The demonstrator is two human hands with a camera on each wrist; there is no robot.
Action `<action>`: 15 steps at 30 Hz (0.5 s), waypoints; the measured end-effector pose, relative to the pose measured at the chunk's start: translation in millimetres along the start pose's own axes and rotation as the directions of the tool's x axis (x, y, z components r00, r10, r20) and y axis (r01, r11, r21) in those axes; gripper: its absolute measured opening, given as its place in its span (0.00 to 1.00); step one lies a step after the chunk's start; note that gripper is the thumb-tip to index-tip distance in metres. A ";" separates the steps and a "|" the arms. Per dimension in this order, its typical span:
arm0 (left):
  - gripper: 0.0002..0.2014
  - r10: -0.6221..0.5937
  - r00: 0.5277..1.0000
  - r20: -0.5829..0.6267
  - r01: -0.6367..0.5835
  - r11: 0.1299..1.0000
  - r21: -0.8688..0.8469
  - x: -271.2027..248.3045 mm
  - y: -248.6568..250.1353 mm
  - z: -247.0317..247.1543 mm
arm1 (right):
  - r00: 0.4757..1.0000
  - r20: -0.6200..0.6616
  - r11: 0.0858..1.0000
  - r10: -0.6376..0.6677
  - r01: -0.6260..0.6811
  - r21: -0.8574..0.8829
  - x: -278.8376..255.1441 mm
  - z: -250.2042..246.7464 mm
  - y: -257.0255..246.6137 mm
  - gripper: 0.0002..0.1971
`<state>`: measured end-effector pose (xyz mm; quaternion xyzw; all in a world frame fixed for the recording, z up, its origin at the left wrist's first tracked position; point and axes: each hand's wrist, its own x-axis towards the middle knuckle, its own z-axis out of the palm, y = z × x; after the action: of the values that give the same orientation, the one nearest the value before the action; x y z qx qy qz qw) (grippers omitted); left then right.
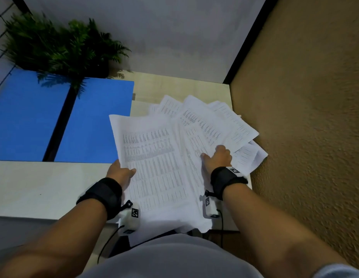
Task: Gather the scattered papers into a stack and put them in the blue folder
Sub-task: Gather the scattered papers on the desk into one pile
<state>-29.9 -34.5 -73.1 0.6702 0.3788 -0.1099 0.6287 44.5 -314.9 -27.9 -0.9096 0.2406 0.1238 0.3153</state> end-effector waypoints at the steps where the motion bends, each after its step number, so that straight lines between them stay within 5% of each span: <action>1: 0.23 -0.007 1.000 -0.006 0.007 1.000 -0.002 1.6 -0.5 -1.2 | 0.996 0.083 0.991 0.031 -0.042 0.131 -0.4 -0.9 4.3 0.32; 4: 0.20 -0.015 1.000 -0.004 0.015 1.000 0.007 4.1 -1.2 2.4 | 0.968 0.242 0.884 0.065 -0.169 0.435 -3.8 3.3 7.3 0.38; 7: 0.20 0.011 1.000 0.020 -0.011 1.000 -0.004 4.4 -3.0 9.4 | 0.948 0.282 0.792 0.150 -0.286 0.540 1.4 11.9 0.3 0.61; 9: 0.21 0.029 0.999 0.039 -0.028 0.999 -0.039 3.5 -4.6 10.5 | 0.938 0.264 0.770 0.223 -0.336 0.543 5.1 14.2 -1.4 0.65; 11: 0.21 0.042 0.997 0.061 -0.039 0.998 -0.039 0.7 -3.4 9.7 | 0.931 0.276 0.747 0.237 -0.357 0.561 10.0 11.8 -0.9 0.55; 13: 0.22 0.043 0.996 0.081 -0.043 0.999 -0.011 -0.8 -0.9 8.3 | 0.913 0.321 0.762 0.251 -0.391 0.516 16.1 3.2 -6.8 0.34; 15: 0.22 0.027 0.995 0.101 -0.028 1.000 0.008 0.2 0.1 8.2 | 0.901 0.305 0.800 0.309 -0.419 0.429 22.0 -2.2 -12.8 0.30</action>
<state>-27.1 -41.9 -74.6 0.6720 0.3369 -0.1368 0.6452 70.1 -315.5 -28.0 -0.7179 0.3985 0.2179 0.5276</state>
